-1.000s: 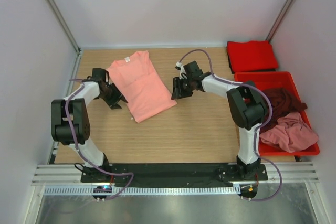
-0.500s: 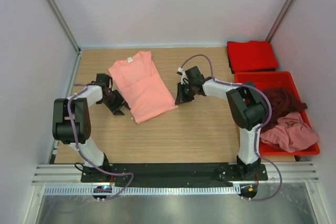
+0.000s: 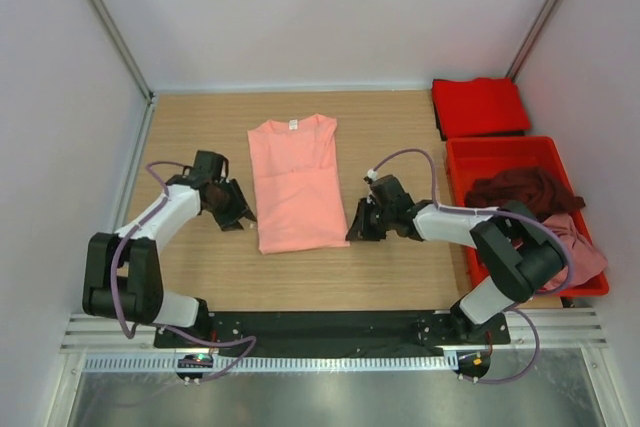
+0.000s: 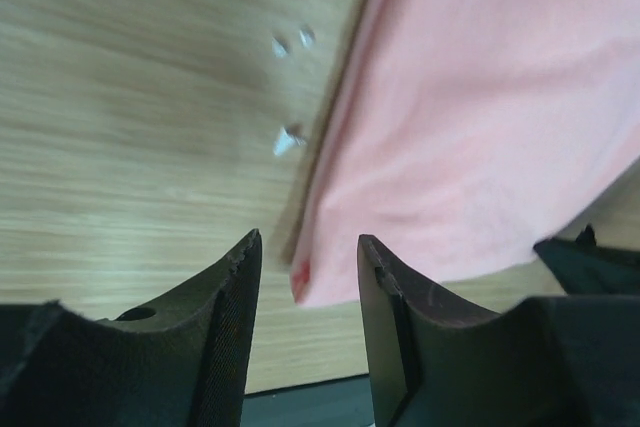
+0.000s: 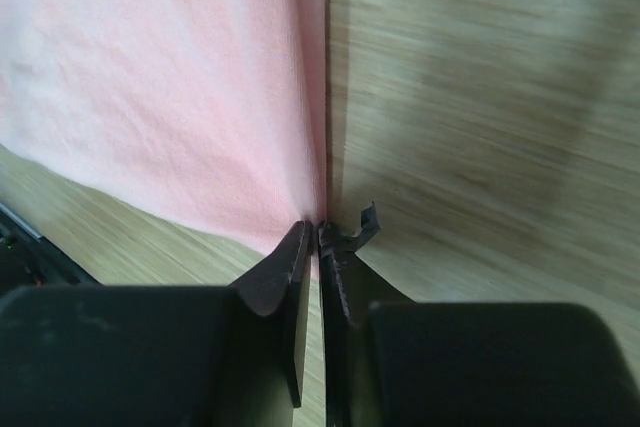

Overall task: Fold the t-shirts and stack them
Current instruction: Fold the tshirt

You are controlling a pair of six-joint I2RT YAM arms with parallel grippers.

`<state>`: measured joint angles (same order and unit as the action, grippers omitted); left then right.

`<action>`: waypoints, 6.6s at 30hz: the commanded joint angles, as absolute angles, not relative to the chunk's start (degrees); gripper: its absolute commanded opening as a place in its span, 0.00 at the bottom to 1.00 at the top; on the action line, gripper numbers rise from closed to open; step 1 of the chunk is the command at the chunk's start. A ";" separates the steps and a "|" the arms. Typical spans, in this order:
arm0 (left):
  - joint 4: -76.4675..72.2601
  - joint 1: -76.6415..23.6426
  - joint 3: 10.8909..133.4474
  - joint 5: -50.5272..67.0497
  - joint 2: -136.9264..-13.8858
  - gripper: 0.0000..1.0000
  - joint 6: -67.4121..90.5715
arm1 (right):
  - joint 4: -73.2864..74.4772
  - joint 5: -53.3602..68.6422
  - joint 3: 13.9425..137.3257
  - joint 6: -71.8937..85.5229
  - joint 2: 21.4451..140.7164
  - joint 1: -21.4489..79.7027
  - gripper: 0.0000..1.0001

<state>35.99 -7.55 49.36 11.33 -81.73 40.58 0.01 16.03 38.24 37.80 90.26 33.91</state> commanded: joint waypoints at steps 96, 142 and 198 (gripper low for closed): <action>34.11 -17.40 39.20 9.14 -78.22 0.00 46.58 | -24.77 17.31 18.82 37.96 77.52 34.54 0.01; 34.52 -25.05 38.75 9.94 -75.77 0.33 49.22 | -12.32 25.40 24.44 35.24 81.06 35.16 0.19; 37.96 -25.14 35.77 4.92 -67.61 0.00 52.03 | -1.78 7.65 13.44 45.17 62.16 41.39 0.01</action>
<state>34.04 -25.12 33.98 7.14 -71.53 52.21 -11.92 10.48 13.47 46.26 66.48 40.91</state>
